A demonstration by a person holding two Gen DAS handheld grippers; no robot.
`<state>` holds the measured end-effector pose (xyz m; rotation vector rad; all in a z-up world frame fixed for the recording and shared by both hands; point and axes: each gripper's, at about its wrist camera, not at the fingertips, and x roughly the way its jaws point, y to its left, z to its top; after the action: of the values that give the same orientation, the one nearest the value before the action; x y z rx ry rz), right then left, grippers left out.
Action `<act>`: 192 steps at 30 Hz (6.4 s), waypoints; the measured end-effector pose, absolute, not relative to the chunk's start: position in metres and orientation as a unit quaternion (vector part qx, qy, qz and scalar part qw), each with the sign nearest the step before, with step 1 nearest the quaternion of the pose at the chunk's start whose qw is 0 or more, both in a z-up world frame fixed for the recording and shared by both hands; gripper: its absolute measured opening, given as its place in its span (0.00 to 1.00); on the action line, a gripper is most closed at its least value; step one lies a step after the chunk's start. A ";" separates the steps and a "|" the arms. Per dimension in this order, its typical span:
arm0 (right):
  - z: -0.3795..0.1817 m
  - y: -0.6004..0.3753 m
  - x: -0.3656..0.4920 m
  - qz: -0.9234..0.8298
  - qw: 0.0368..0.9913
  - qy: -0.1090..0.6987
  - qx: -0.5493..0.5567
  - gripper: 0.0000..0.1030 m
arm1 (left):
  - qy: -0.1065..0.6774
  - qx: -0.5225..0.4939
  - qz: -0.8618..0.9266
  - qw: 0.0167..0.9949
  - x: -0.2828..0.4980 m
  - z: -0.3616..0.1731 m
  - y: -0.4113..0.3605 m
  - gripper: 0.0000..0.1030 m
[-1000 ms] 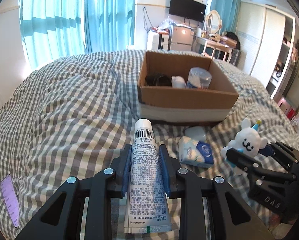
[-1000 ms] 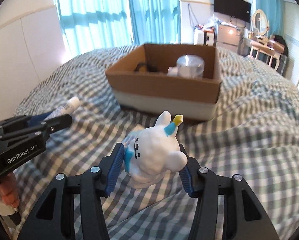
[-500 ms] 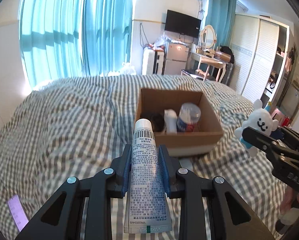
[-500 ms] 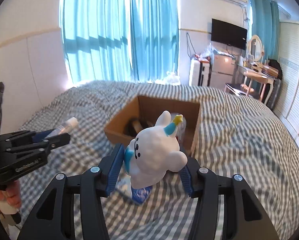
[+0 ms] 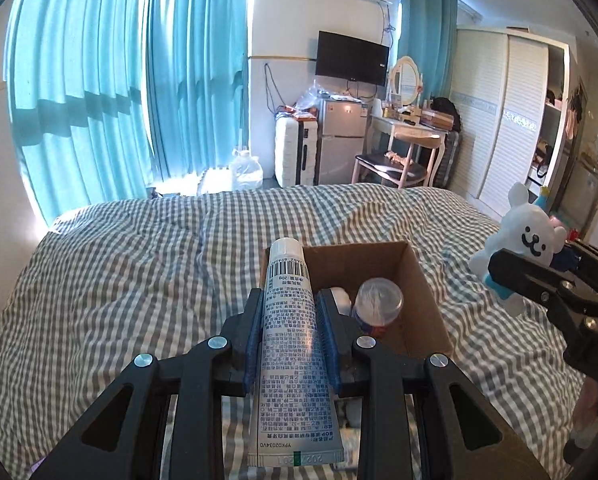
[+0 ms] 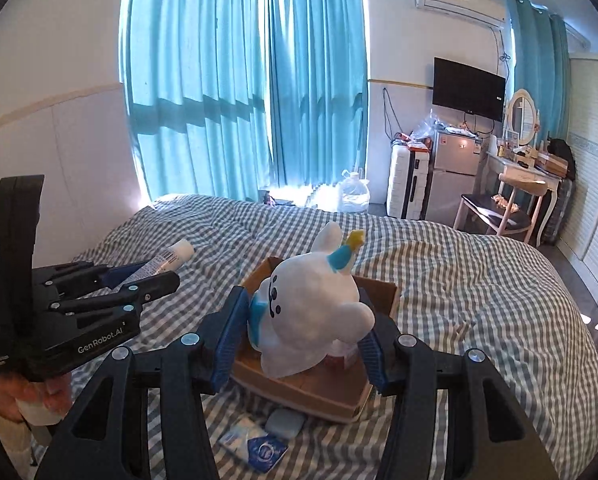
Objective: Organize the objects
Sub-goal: 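Grasp the white bunny figurine with the right tool while the left tool holds the toothpaste, then lower the toothpaste and bunny into the box and open both tools, then grasp the blue-and-white tissue pack with the right tool, then grasp the white earbud case with the left tool while the right tool holds the tissues, then carry the earbud case and tissue pack into the box and release both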
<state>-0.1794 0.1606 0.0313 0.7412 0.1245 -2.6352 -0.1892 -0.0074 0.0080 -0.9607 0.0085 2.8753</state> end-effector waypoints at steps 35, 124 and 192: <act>-0.097 0.168 -0.279 -0.902 0.208 0.050 0.375 0.51 | 0.055 -0.405 0.905 0.122 -0.284 -0.112 0.042 0.26; -0.124 0.230 -0.173 -0.909 0.073 0.049 0.407 0.84 | -0.021 -0.445 0.895 0.016 -0.179 -0.182 0.067 0.98; 0.000 0.188 -0.096 -0.937 0.176 0.014 0.303 0.84 | -0.012 -0.311 0.950 0.030 -0.082 -0.021 0.007 0.49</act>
<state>-0.0960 0.1879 0.0001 0.8580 0.0391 -2.6525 -0.0821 0.0074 -0.0211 -0.9602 -0.0363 2.9284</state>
